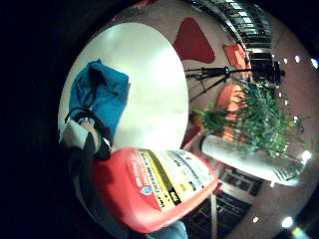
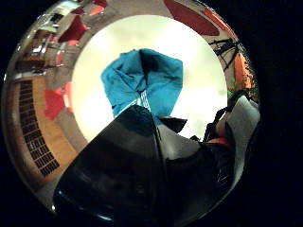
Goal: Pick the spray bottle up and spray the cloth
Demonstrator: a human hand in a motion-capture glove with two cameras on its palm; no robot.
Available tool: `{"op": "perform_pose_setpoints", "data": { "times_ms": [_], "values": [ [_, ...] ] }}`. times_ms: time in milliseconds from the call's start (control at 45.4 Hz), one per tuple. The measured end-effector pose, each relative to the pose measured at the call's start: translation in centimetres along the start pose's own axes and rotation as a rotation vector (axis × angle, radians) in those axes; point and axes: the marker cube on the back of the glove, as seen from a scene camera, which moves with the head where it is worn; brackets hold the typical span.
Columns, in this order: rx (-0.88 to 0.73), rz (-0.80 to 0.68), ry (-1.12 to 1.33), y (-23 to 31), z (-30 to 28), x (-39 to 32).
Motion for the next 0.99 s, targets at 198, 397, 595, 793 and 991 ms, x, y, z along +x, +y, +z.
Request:
{"op": "perform_pose_setpoints", "data": {
  "times_ms": [198,397,595,793,991],
  "values": [
    [-0.165,-0.013,-0.001,-1.9,3.9,-3.3],
    [-0.175,-0.013,0.056,-1.6,3.8,-3.9],
    [-0.150,-0.013,0.061,-0.7,1.6,-3.2],
    [-0.138,-0.008,0.073,-0.2,0.6,-2.7],
    [-0.173,-0.008,0.001,-1.0,2.2,-3.5]
  ]
}}
